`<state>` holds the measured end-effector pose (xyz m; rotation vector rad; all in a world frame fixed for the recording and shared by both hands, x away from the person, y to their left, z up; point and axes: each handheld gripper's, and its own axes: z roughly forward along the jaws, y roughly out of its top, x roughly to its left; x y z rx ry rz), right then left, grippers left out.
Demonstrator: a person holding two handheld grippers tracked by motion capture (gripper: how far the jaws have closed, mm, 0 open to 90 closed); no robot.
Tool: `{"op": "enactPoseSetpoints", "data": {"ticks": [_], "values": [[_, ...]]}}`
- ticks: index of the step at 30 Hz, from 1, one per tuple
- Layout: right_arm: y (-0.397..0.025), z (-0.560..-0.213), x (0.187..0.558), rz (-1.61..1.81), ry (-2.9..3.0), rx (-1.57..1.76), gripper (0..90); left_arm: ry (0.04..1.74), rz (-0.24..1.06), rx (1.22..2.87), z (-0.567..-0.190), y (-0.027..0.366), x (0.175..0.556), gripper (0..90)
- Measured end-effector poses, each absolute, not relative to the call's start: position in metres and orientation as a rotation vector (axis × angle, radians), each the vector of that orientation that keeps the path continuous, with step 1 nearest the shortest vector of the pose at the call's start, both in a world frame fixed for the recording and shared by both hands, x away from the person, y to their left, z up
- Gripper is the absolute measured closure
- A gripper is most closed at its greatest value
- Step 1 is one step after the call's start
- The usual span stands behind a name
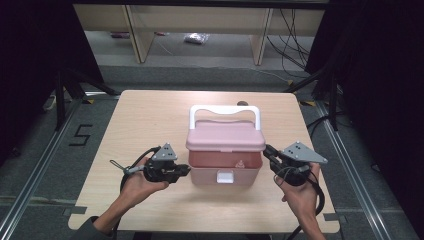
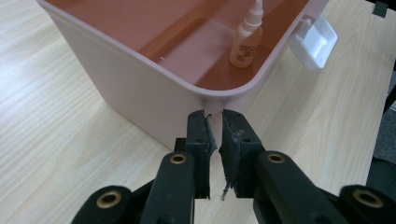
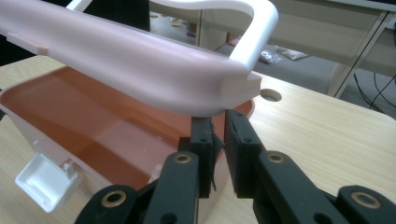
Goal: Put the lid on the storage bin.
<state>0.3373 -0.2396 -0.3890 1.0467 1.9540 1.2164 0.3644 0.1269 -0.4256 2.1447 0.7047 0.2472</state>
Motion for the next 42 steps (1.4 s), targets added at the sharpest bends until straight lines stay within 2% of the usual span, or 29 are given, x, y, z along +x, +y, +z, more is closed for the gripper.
{"op": "enactPoseSetpoints", "data": {"ticks": [42], "values": [[-0.246,-0.405,0.321,1.234,2.042,1.096,77.7,0.7,0.246,2.159,-0.426,0.129,0.365,78.1]]}}
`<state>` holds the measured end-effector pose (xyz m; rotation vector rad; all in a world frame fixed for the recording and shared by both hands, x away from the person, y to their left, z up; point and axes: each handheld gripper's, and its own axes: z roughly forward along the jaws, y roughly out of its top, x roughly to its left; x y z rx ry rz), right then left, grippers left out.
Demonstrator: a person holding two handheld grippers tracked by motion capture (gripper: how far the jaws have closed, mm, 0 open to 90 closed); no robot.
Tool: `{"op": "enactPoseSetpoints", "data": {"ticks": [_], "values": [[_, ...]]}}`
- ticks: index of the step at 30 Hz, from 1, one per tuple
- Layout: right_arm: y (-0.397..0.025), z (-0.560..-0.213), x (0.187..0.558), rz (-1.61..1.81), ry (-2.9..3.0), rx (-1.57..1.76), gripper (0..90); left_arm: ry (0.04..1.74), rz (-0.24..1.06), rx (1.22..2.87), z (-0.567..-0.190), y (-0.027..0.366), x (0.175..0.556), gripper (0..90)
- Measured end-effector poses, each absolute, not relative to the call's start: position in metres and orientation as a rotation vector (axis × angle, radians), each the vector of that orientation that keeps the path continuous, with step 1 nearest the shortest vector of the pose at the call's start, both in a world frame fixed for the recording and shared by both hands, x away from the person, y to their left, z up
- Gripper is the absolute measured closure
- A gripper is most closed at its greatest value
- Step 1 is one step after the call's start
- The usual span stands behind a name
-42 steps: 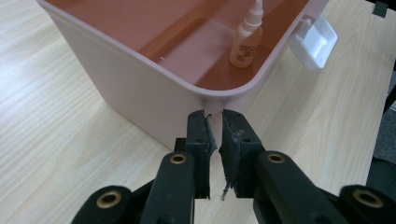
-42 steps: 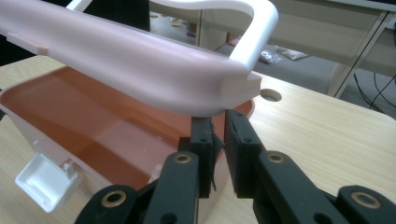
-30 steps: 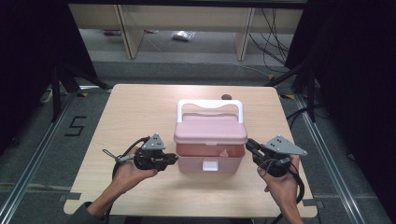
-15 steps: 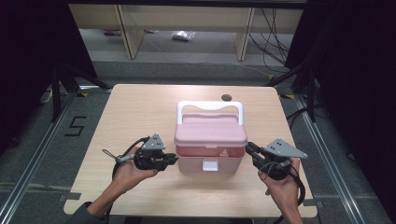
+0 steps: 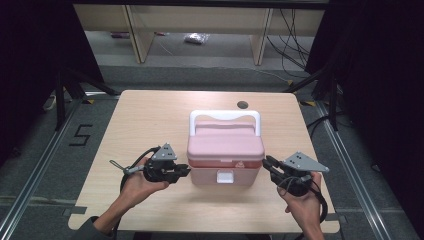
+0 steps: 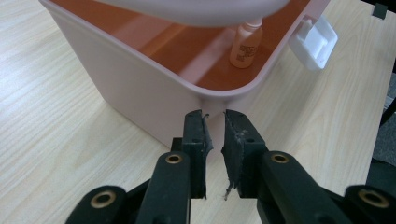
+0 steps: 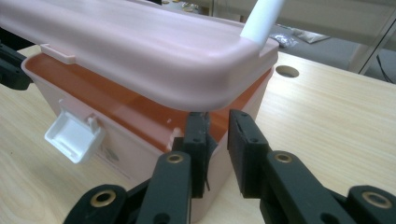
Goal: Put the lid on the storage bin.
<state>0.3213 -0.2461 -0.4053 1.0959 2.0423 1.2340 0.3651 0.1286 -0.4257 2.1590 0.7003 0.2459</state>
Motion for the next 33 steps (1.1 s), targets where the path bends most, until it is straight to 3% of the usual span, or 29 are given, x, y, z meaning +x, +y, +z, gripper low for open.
{"op": "enactPoseSetpoints", "data": {"ticks": [19,25,33], "values": [[-0.264,-0.418,0.322,1.192,2.031,1.158,69.2,0.709,0.258,2.153,-0.427,0.13,0.366,74.6],[-0.27,-0.423,0.329,1.173,2.017,1.203,58.1,0.711,0.251,2.13,-0.427,0.131,0.364,69.0],[-0.276,-0.433,0.331,1.196,2.015,1.296,39.5,0.7,0.22,2.108,-0.43,0.136,0.358,54.5]]}}
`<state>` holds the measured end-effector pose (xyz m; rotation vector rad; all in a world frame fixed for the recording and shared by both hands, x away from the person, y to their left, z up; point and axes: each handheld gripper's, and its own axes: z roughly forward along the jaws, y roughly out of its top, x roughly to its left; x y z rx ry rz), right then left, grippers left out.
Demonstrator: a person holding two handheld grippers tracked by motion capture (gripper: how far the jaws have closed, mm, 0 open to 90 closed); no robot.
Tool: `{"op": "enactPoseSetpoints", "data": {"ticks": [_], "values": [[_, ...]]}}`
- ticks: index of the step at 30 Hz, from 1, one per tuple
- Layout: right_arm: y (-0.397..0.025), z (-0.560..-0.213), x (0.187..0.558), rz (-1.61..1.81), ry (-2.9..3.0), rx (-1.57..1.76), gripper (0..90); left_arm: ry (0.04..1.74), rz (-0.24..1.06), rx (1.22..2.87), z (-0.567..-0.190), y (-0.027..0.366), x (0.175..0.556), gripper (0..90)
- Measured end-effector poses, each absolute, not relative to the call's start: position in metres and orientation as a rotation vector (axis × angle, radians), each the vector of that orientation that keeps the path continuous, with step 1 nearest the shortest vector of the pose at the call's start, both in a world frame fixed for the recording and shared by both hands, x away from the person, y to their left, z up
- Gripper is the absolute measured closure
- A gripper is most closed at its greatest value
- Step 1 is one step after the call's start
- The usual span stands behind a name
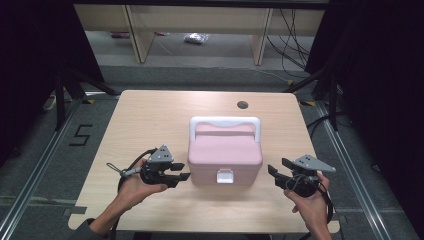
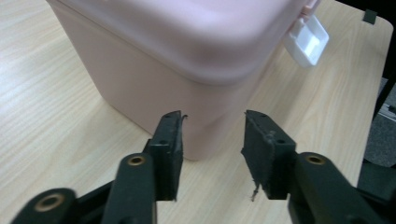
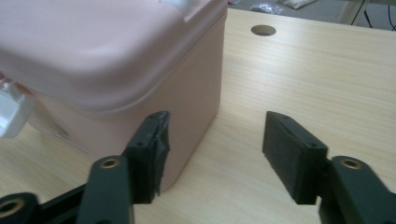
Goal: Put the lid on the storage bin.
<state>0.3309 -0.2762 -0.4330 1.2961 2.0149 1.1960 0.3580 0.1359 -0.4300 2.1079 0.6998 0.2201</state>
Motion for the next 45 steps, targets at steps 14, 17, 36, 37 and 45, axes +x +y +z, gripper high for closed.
{"op": "enactPoseSetpoints", "data": {"ticks": [14,17,36,37,45], "values": [[-0.277,-0.443,0.314,1.193,2.045,1.343,26.9,0.735,0.223,2.093,-0.439,0.155,0.344,33.7],[-0.276,-0.445,0.311,1.218,2.044,1.318,22.3,0.742,0.216,2.088,-0.441,0.156,0.342,31.8],[-0.28,-0.462,0.295,1.228,2.115,1.259,15.9,0.755,0.221,2.079,-0.453,0.159,0.325,15.2],[-0.281,-0.462,0.294,1.224,2.132,1.256,15.9,0.756,0.232,2.085,-0.454,0.16,0.323,15.2],[-0.274,-0.467,0.282,1.182,2.188,1.25,16.1,0.751,0.265,2.106,-0.464,0.166,0.311,15.2]]}}
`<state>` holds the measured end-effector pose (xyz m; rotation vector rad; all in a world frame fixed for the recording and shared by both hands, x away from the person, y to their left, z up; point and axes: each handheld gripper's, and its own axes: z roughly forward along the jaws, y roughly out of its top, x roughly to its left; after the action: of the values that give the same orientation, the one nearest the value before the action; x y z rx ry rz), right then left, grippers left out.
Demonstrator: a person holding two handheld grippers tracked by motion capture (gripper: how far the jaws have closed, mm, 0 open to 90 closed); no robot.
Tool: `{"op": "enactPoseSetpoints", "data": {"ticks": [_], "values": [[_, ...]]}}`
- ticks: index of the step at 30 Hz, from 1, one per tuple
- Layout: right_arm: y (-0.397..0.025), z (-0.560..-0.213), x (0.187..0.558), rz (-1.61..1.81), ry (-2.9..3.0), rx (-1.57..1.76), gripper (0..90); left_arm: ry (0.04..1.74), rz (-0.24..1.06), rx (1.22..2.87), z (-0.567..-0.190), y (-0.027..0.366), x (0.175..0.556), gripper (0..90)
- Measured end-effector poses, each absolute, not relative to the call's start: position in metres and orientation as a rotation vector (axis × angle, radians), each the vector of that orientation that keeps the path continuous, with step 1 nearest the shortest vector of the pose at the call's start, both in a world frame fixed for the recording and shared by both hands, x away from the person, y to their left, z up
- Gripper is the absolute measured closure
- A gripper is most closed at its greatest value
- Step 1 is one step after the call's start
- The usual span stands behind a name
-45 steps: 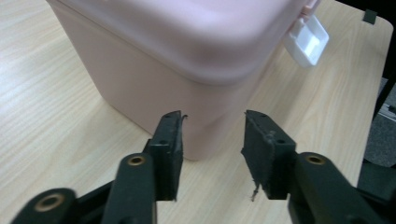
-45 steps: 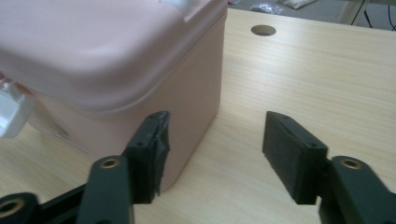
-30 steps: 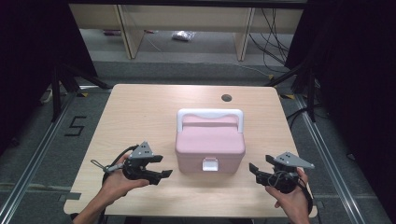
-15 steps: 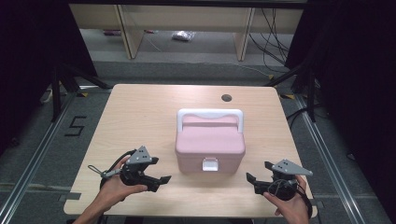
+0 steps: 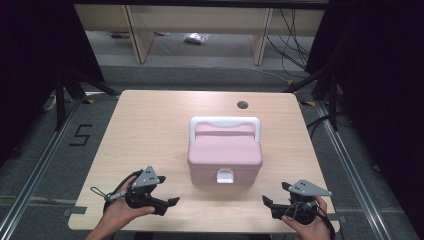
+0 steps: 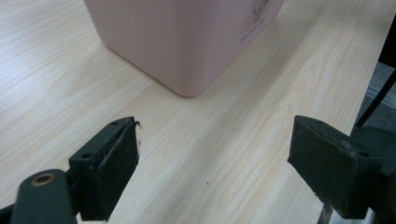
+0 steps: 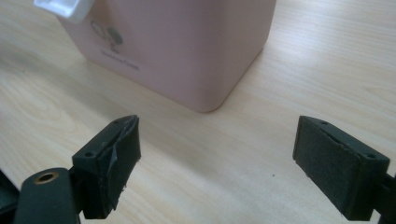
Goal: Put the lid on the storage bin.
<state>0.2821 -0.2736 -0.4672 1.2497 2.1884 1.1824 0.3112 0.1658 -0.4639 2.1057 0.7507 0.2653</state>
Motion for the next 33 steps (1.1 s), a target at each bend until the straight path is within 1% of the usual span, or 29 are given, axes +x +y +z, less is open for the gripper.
{"op": "enactPoseSetpoints", "data": {"ticks": [6,7,8,9,13,16,17,18,21,23,25,26,28,29,33], "values": [[-0.274,-0.473,0.278,1.132,2.229,1.231,16.3,0.748,0.279,2.147,-0.471,0.169,0.303,15.2],[-0.272,-0.474,0.276,1.136,2.243,1.272,16.3,0.741,0.29,2.151,-0.472,0.17,0.303,15.2],[-0.274,-0.475,0.277,1.125,2.243,1.235,16.3,0.749,0.291,2.157,-0.473,0.17,0.302,15.3],[-0.273,-0.476,0.276,1.138,2.25,1.274,16.3,0.751,0.282,2.147,-0.475,0.17,0.301,15.3],[-0.274,-0.48,0.275,1.084,2.285,1.239,16.2,0.742,0.279,2.173,-0.479,0.169,0.298,15.2],[-0.271,-0.483,0.271,1.064,2.302,1.302,16.3,0.729,0.276,2.19,-0.482,0.168,0.294,15.3],[-0.273,-0.484,0.273,1.05,2.304,1.236,16.3,0.743,0.273,2.188,-0.483,0.167,0.293,15.3],[-0.271,-0.485,0.271,1.06,2.306,1.283,16.2,0.728,0.279,2.2,-0.484,0.167,0.292,15.4],[-0.273,-0.487,0.272,1.028,2.322,1.257,16.3,0.731,0.277,2.211,-0.487,0.166,0.289,15.5],[-0.274,-0.487,0.271,1.01,2.321,1.261,16.3,0.717,0.295,2.225,-0.488,0.166,0.288,15.5],[-0.275,-0.488,0.271,1.001,2.324,1.254,16.3,0.737,0.28,2.222,-0.491,0.166,0.286,15.5],[-0.275,-0.488,0.271,0.999,2.328,1.249,16.3,0.718,0.294,2.233,-0.491,0.166,0.287,15.5],[-0.274,-0.489,0.27,1.015,2.338,1.281,16.3,0.712,0.281,2.241,-0.492,0.166,0.287,15.6],[-0.274,-0.49,0.27,1.017,2.335,1.269,16.3,0.732,0.276,2.23,-0.492,0.166,0.287,15.6],[-0.273,-0.492,0.271,0.983,2.352,1.241,16.4,0.718,0.296,2.238,-0.492,0.167,0.288,15.6]]}}
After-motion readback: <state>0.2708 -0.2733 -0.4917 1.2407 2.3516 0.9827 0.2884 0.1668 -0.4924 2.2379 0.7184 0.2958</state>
